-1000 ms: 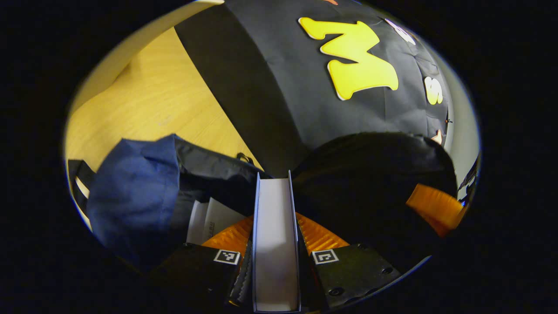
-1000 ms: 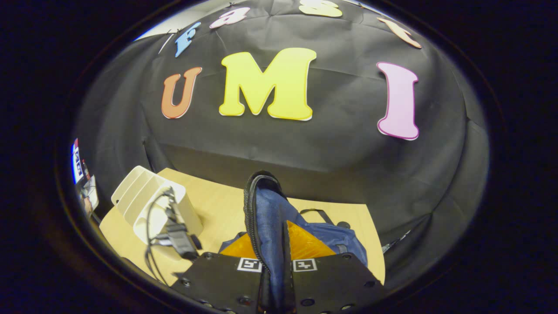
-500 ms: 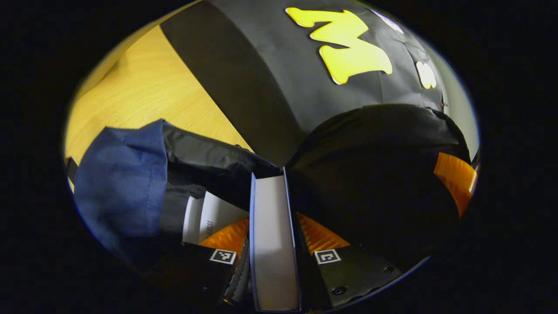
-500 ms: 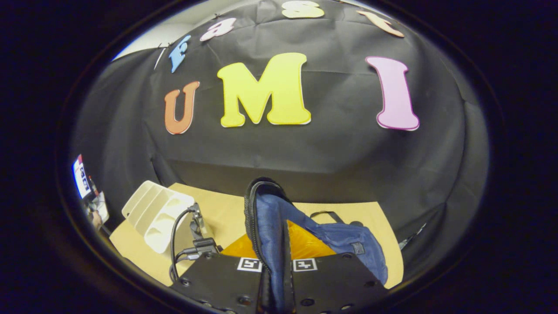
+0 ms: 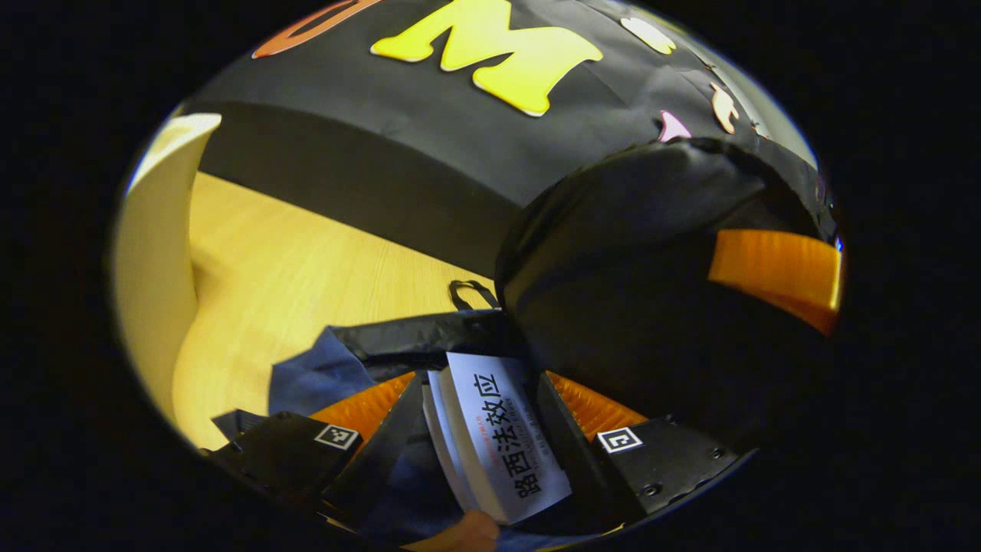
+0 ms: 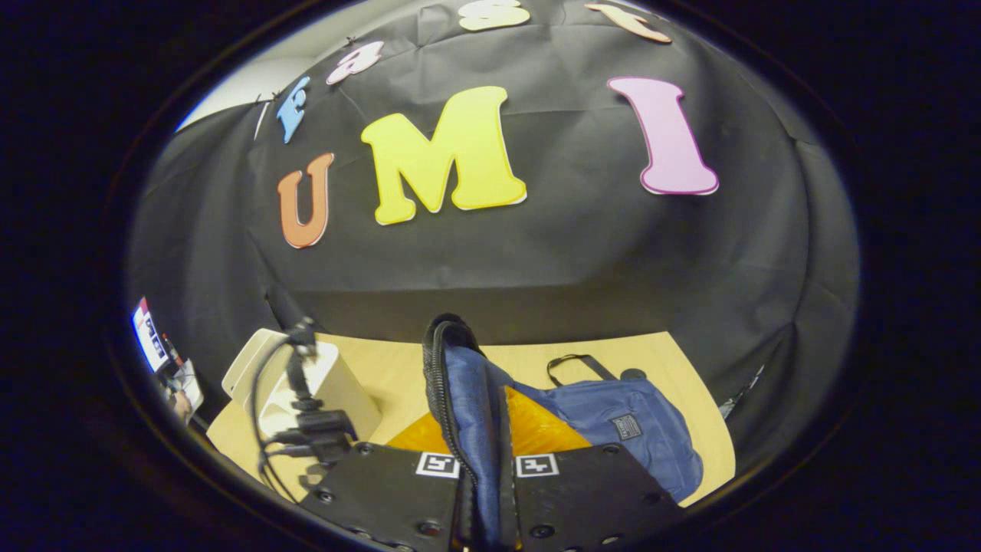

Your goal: Open the schoolbag, grab two books from the bookshelf and put them into the schoolbag.

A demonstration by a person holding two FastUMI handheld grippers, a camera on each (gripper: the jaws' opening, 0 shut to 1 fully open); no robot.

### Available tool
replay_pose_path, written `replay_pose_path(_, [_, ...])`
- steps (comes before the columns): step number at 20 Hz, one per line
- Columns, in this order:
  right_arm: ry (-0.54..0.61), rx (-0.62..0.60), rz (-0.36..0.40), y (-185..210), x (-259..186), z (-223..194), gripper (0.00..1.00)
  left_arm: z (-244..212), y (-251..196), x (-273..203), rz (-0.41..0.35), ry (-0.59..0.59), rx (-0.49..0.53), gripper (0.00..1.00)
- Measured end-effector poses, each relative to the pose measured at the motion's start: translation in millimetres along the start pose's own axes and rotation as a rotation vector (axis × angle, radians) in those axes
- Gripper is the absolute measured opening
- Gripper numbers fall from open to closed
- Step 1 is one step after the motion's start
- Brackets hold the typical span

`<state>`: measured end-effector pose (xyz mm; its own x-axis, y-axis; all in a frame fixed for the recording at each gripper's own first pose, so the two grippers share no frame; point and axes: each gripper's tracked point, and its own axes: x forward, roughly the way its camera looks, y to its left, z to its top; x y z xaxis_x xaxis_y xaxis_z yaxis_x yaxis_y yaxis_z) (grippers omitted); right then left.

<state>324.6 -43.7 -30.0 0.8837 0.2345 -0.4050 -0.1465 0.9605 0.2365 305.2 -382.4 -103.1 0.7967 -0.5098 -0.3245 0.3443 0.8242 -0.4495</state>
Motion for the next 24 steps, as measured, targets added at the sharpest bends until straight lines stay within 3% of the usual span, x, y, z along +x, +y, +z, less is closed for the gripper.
replay_pose_path(4, [-0.01,0.082,0.028,4.9,2.7,-6.8,0.09,33.1,18.0,-53.6,0.07,-0.099,0.118,0.99])
replay_pose_path(8, [-0.007,0.186,0.081,19.9,6.9,-15.8,0.4,69.8,25.1,-119.7,0.097,-0.203,0.135,0.99])
replay_pose_path(9, [-0.01,0.205,0.095,22.9,6.1,-17.5,0.58,77.2,29.2,-133.9,0.104,-0.227,0.143,0.98])
replay_pose_path(11, [-0.039,0.235,0.148,35.5,0.9,-17.6,0.74,85.5,42.0,-159.0,0.148,-0.264,0.169,0.98])
replay_pose_path(14, [-0.087,0.245,0.225,64.6,-12.1,-19.0,0.89,86.5,56.7,-204.4,0.195,-0.311,0.186,0.98])
replay_pose_path(24, [-0.071,0.1,0.156,94.9,-7.0,-58.2,0.92,60.2,103.3,-313.3,0.31,-0.398,0.159,0.98])
